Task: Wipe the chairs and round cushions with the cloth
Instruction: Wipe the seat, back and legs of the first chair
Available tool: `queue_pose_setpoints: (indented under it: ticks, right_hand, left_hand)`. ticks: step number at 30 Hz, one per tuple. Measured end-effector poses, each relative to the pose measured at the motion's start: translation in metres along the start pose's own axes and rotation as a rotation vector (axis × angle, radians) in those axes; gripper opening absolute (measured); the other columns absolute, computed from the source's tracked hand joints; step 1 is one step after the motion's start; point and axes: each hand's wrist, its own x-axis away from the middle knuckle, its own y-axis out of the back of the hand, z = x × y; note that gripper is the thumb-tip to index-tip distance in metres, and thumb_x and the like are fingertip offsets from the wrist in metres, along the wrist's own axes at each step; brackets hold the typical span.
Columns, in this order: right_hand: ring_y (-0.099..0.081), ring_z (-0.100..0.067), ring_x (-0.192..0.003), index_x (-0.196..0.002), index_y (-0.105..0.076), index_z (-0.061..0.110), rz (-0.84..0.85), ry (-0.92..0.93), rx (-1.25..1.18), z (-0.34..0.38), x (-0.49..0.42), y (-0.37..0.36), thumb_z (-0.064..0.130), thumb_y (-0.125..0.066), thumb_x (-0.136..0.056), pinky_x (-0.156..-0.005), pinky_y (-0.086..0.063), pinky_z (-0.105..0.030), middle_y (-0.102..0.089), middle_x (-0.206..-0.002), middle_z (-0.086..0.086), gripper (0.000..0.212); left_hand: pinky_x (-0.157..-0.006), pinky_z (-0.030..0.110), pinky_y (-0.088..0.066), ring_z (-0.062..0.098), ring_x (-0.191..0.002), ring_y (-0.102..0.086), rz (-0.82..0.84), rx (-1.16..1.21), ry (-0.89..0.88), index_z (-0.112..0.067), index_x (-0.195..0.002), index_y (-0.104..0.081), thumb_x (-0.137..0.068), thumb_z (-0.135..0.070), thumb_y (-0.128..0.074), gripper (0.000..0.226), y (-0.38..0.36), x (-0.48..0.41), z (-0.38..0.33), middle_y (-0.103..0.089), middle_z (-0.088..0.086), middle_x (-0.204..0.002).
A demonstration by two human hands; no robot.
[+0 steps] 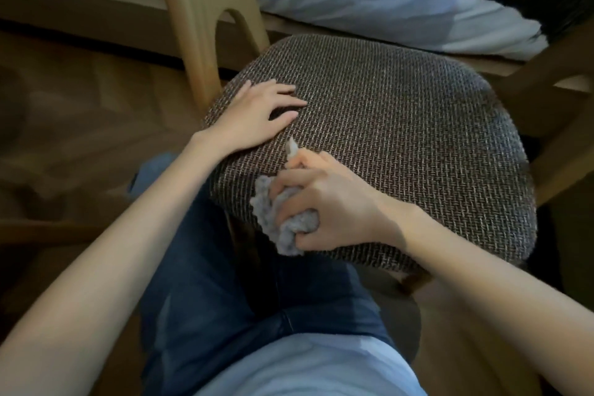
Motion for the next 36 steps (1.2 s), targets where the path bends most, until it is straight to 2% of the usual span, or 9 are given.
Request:
queue_pose_setpoints:
  ticks: [3, 7, 11, 14, 17, 21, 24, 32, 36]
  right_hand:
    - [-0.046, -0.024, -0.104, -0.083, -0.074, 0.033, 0.002, -0.058, 0.029, 0.000, 0.046, 0.010, 0.044, -0.064, -0.070, -0.077, -0.041, -0.046, -0.061, -0.105, 0.012, 0.020]
    - [-0.040, -0.013, -0.108, -0.087, -0.072, 0.034, -0.055, -0.265, 0.035, 0.002, 0.102, 0.026, 0.044, -0.074, -0.071, -0.079, -0.037, -0.043, -0.060, -0.110, 0.010, 0.020]
    - [-0.045, -0.024, -0.106, -0.081, -0.075, 0.029, -0.231, -0.451, 0.107, 0.003, 0.155, 0.037, 0.039, -0.065, -0.070, -0.079, -0.042, -0.047, -0.063, -0.108, 0.005, 0.018]
    - [-0.049, -0.031, -0.101, -0.082, -0.076, 0.023, -0.451, -0.647, 0.176, -0.004, 0.183, 0.042, 0.033, -0.065, -0.069, -0.092, -0.037, -0.029, -0.064, -0.105, -0.001, 0.020]
    - [-0.046, -0.029, -0.099, -0.088, -0.075, 0.022, -0.601, -0.786, 0.226, -0.010, 0.181, 0.042, 0.033, -0.063, -0.072, -0.093, -0.028, -0.017, -0.059, -0.107, 0.001, 0.023]
    - [-0.044, -0.026, -0.097, -0.092, -0.073, 0.020, -0.612, -0.820, 0.231, -0.037, 0.141, 0.045, 0.034, -0.061, -0.075, -0.086, -0.028, -0.024, -0.059, -0.104, -0.001, 0.025]
    - [-0.043, -0.028, -0.096, -0.097, -0.071, 0.020, -0.641, -0.940, 0.219, -0.082, 0.100, 0.052, 0.030, -0.066, -0.077, -0.079, -0.024, -0.026, -0.057, -0.103, 0.000, 0.023]
    - [-0.040, -0.033, -0.113, -0.114, -0.066, 0.020, -0.667, -1.229, 0.337, -0.177, 0.025, 0.063, 0.041, -0.060, -0.087, -0.094, -0.031, -0.039, -0.057, -0.120, -0.006, 0.035]
    - [-0.048, -0.036, -0.107, -0.118, -0.061, 0.023, -0.502, -1.176, 0.445, -0.156, 0.028, 0.064, 0.038, -0.057, -0.088, -0.091, -0.037, -0.042, -0.051, -0.120, -0.008, 0.033]
  left_hand:
    - [-0.116, 0.053, -0.007, 0.020, -0.143, -0.025, 0.050, 0.000, -0.069, -0.036, -0.134, -0.052, -0.100, -0.035, -0.044, 0.035, -0.016, -0.021, -0.029, -0.038, -0.005, -0.150]
    - [-0.116, 0.055, -0.014, 0.019, -0.140, -0.029, 0.090, 0.016, -0.184, -0.034, -0.136, -0.050, -0.100, -0.033, -0.043, 0.037, -0.043, -0.048, -0.070, -0.038, -0.001, -0.150]
    - [-0.114, 0.054, -0.020, 0.022, -0.140, -0.031, 0.115, 0.004, -0.269, -0.032, -0.139, -0.047, -0.100, -0.033, -0.041, 0.039, -0.061, -0.071, -0.098, -0.037, 0.004, -0.151]
    - [-0.115, 0.053, -0.019, 0.022, -0.141, -0.030, 0.113, -0.002, -0.276, -0.032, -0.141, -0.045, -0.101, -0.035, -0.040, 0.040, -0.066, -0.081, -0.105, -0.035, 0.003, -0.152]
    - [-0.116, 0.054, -0.014, 0.021, -0.142, -0.027, 0.085, -0.016, -0.221, -0.033, -0.142, -0.042, -0.101, -0.040, -0.038, 0.042, -0.067, -0.086, -0.098, -0.032, 0.002, -0.154]
    - [-0.117, 0.051, -0.007, 0.023, -0.143, -0.023, 0.008, -0.060, -0.079, -0.033, -0.143, -0.041, -0.101, -0.043, -0.035, 0.043, -0.066, -0.089, -0.078, -0.031, 0.003, -0.155]
    - [-0.117, 0.047, -0.003, 0.022, -0.145, -0.021, -0.029, -0.096, 0.011, -0.034, -0.143, -0.040, -0.101, -0.042, -0.033, 0.043, -0.063, -0.094, -0.067, -0.030, 0.002, -0.155]
    - [-0.118, 0.043, -0.009, 0.019, -0.142, -0.026, -0.076, -0.156, 0.027, -0.035, -0.142, -0.041, -0.101, -0.042, -0.033, 0.043, -0.061, -0.103, -0.058, -0.033, -0.001, -0.154]
    - [-0.119, 0.043, -0.007, 0.019, -0.144, -0.022, -0.038, -0.186, 0.054, -0.037, -0.145, -0.035, -0.101, -0.044, -0.030, 0.045, -0.056, -0.111, -0.047, -0.028, 0.000, -0.156]
